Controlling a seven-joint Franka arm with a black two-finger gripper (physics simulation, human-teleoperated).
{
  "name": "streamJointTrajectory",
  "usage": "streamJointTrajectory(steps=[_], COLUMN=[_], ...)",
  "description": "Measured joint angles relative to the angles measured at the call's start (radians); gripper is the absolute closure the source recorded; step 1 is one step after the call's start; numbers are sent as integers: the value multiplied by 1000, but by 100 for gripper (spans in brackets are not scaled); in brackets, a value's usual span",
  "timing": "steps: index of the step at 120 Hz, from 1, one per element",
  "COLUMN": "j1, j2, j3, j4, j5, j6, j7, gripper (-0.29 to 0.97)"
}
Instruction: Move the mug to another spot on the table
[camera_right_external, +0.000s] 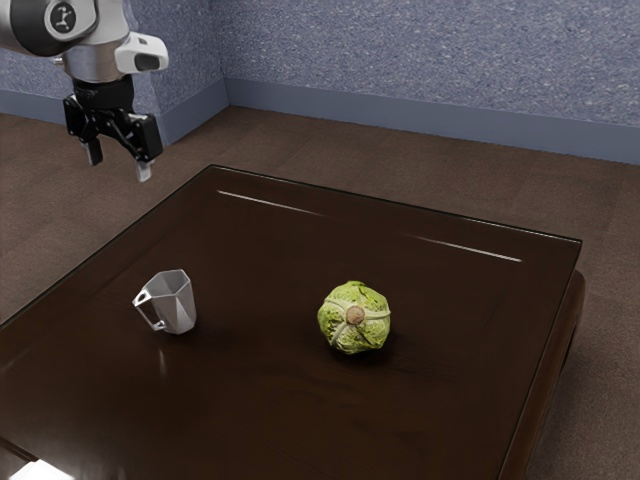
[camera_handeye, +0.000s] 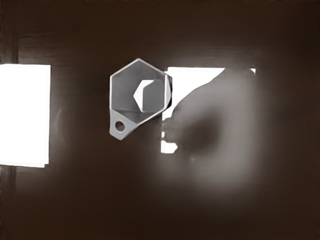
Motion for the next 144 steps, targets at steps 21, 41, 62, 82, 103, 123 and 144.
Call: streamJointTrajectory(steps=[21,41,62,82,103,123,144], j1=[3,54,129,184,227,223,245], j2=[-3,-52,-51,3,55,83,176], j3=[4,20,36,37,49,72,78], j4=[-49,-293,-485,-540,-560,-582,-582], j5=[0,-19,-34,-37,-51,-99,-151], j6=[12,70,168,344,529,670,769], j7=[2,-8,39,144,283,399,498], gripper=[0,0,0,0,1,1,2])
